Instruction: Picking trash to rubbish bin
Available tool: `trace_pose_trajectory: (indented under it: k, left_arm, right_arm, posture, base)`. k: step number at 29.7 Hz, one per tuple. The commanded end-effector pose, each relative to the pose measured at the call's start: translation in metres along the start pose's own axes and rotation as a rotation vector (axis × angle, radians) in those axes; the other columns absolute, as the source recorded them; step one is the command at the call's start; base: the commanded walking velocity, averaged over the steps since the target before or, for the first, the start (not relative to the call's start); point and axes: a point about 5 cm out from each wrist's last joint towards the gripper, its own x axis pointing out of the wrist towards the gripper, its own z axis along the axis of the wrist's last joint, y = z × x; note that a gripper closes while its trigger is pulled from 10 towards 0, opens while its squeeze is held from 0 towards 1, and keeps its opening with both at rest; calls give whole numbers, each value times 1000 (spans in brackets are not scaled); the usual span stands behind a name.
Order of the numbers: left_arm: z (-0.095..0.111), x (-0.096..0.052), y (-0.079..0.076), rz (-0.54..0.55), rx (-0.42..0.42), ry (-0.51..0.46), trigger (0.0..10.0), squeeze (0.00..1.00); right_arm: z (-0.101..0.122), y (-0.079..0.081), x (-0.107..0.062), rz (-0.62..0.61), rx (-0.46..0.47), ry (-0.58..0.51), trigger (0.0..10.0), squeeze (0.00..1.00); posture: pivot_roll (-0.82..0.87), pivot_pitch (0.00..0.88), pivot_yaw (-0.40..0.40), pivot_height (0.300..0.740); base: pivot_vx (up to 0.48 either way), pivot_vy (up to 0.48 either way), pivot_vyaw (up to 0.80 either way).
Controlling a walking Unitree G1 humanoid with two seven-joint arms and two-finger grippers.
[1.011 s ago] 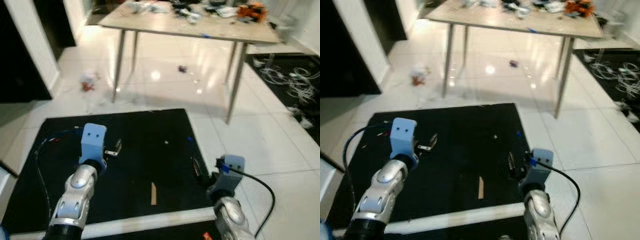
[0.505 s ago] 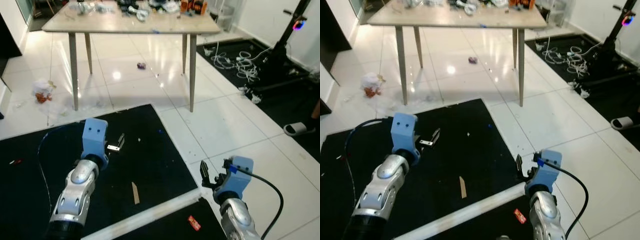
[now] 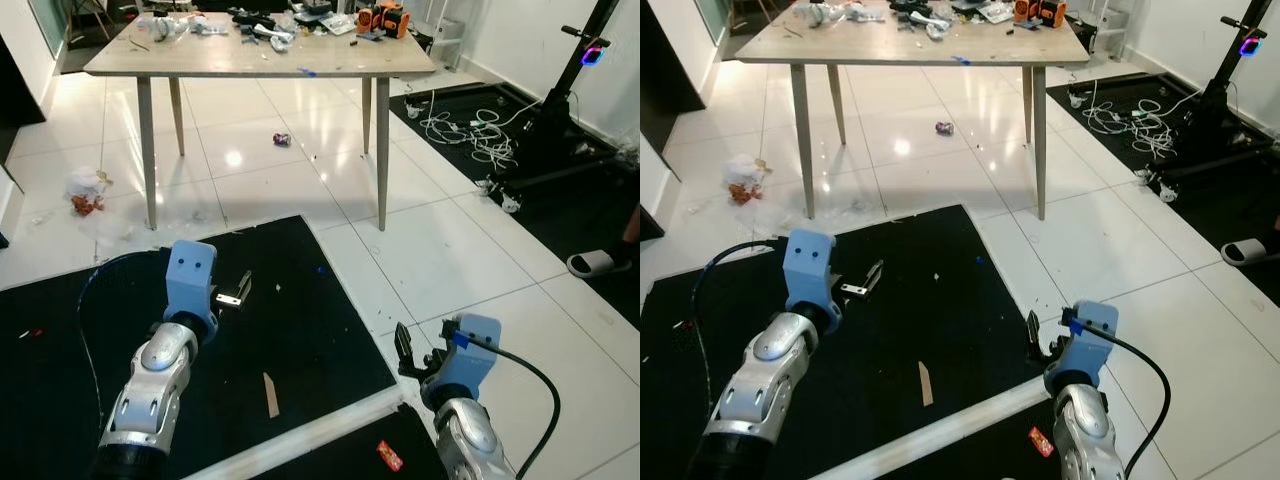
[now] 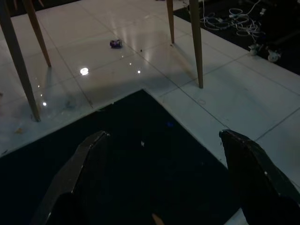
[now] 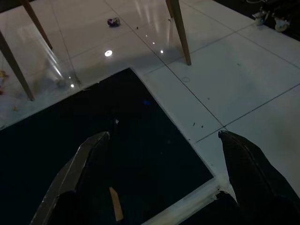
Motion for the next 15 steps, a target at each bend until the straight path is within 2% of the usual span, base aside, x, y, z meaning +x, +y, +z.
trace_pose_trajectory:
  k: [1,15]
  left_arm:
    - [-3,-3,1,-3,-2,3,10000,0]
    - [1,-3,3,-1,-10,-13,10000,0]
  right_arm:
    - [-2,1,-1,3,-7,14,10000,0]
    - [-1,3,1,11,-11,13,10000,0]
  posture:
    - [-28,133,34,740]
    - [-23,141,31,740]
  base:
    - [345,0,0]
    - [348,0,0]
